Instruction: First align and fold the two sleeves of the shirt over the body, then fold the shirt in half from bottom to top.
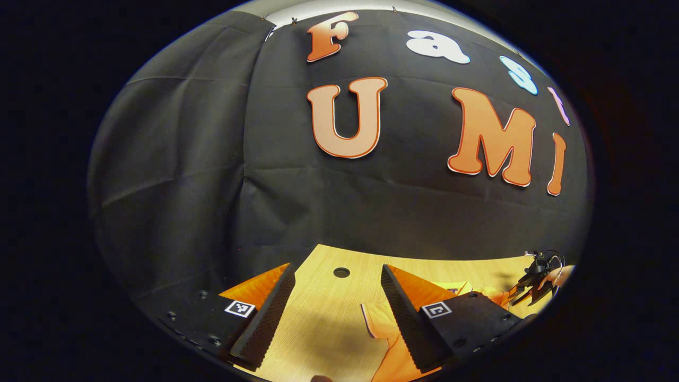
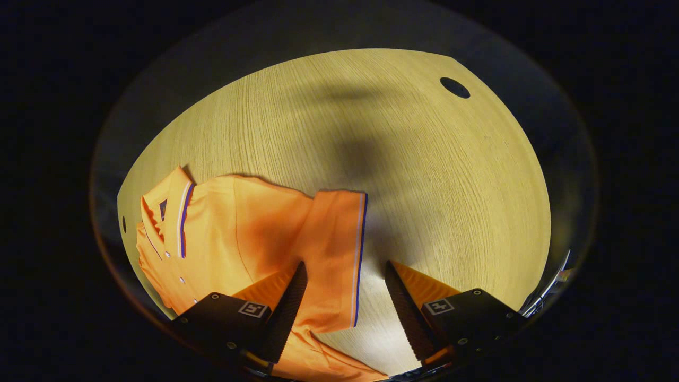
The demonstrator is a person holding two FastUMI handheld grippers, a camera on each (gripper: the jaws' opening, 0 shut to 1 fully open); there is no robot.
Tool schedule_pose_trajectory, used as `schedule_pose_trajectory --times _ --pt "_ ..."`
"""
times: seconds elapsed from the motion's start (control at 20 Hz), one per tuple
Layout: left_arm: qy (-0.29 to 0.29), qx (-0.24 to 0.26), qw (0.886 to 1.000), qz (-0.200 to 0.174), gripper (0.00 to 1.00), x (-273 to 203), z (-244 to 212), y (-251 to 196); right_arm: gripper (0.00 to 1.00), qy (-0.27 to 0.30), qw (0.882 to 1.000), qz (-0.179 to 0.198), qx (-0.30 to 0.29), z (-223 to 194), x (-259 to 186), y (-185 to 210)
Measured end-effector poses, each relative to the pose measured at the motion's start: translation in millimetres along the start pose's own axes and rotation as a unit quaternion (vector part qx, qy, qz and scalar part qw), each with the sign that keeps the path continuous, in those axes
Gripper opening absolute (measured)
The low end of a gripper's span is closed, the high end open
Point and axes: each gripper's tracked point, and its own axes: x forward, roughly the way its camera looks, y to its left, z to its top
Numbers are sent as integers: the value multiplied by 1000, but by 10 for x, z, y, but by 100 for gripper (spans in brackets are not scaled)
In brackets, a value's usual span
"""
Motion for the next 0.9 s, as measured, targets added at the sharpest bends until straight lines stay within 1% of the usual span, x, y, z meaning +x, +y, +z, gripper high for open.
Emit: schedule_pose_trajectory --times 0.05,0.1,0.15,0.2,0.25,0.3,0.35,0.4,0.5,0.6,0.7,0.8,0.9 --pt "1 -1 1000 -1 98 20 0 -22 89 -1 1000 0 0 3 -1 -1" --pt "2 -2 1000 -3 98 42 3 -36 85 -2 1000 1 -2 11 -7 0" --pt "4 -3 1000 -6 98 52 -13 -56 83 -6 1000 1 -5 16 9 14" --pt "5 -4 1000 -10 98 61 -19 -72 76 -11 1000 2 -4 33 -3 33" --pt "7 -6 1000 -12 98 70 -23 -75 68 -17 1000 2 1 30 30 54" --pt "9 -9 1000 -14 98 80 -57 -86 36 -20 1000 3 2 49 16 67" --pt "12 -12 1000 -14 98 84 -72 -83 33 -24 1000 5 -1 44 15 47" --pt "14 -16 1000 -15 98 91 -82 -74 22 -30 1000 6 -5 51 2 43" --pt "18 -21 999 -16 98 86 -105 -29 21 -52 998 13 -19 110 1 58" --pt "15 -21 1000 -15 98 80 -82 13 1 -63 998 14 -12 92 5 57" --pt "10 -19 1000 -12 98 50 -54 91 0 -69 997 14 -4 80 27 74" --pt "7 -20 1000 -12 98 17 -35 149 0 -74 997 9 -9 77 12 62" --pt "4 -19 1000 -10 98 -35 -24 226 0 -80 997 11 -8 73 -65 103"
